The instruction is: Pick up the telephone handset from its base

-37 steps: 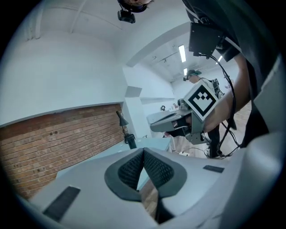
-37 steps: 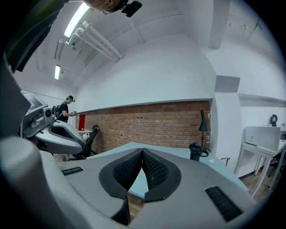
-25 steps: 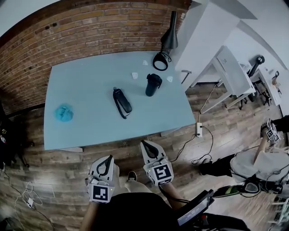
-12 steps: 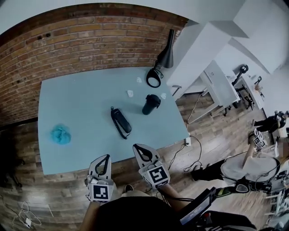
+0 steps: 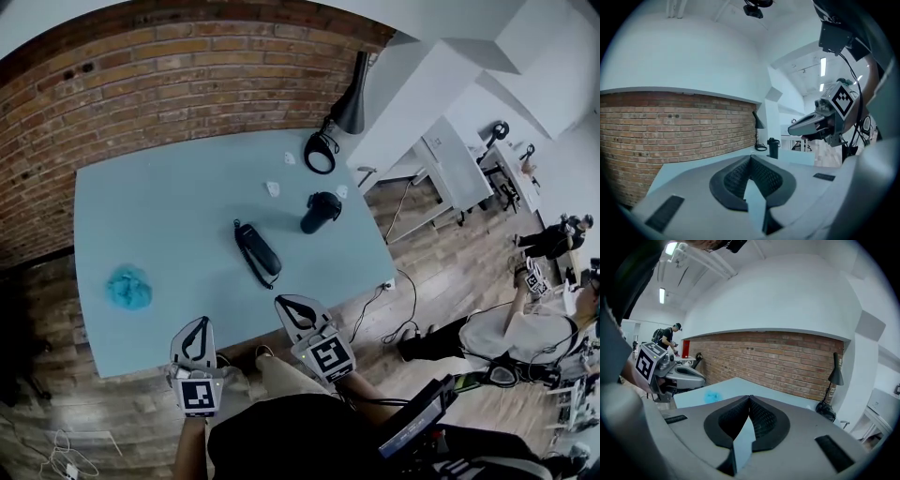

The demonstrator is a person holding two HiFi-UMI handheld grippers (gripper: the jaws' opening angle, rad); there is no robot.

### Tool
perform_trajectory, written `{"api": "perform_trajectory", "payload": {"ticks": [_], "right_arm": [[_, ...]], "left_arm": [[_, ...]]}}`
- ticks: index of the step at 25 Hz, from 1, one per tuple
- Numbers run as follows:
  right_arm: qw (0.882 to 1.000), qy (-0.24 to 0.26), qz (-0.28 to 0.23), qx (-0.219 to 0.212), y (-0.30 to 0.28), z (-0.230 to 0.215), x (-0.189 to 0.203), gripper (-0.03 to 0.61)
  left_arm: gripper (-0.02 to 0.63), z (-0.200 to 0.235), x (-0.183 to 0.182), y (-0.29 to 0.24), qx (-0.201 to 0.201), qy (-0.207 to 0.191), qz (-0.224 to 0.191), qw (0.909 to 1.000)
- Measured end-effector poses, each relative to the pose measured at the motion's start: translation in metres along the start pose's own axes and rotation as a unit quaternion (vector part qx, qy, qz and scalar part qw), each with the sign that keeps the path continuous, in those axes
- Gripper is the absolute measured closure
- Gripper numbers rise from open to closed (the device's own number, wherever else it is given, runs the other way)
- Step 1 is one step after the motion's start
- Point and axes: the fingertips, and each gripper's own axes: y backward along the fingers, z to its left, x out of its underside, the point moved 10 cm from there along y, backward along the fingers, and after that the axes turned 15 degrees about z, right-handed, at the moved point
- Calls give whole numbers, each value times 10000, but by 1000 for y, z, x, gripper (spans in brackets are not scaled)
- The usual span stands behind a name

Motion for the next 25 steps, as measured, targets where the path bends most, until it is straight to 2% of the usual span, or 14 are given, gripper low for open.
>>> {"api": "perform_trajectory", "payload": {"ticks": [5,8,13,19,25], "right_arm": [[9999,-98,36,-75,-33,-30,-1,561],[9997,-185,-78,-162,-55,-58,-4,561],[9985,-454,-237,-205,-89,-113,-1,561],[9964,-787,-113,-285,-129,-160,34,561],[9953,-908,52,-324,-157,-173,48,561]], "left_arm": [[591,11,-2,-13,-124,90,303,9994],[591,13,-16,-25,-237,-23,573,9981],[591,2,-48,-55,-376,-139,731,9965],[591,-27,-79,-92,-317,-247,681,9969],[591,-33,-66,-103,-218,-104,772,9967]]}}
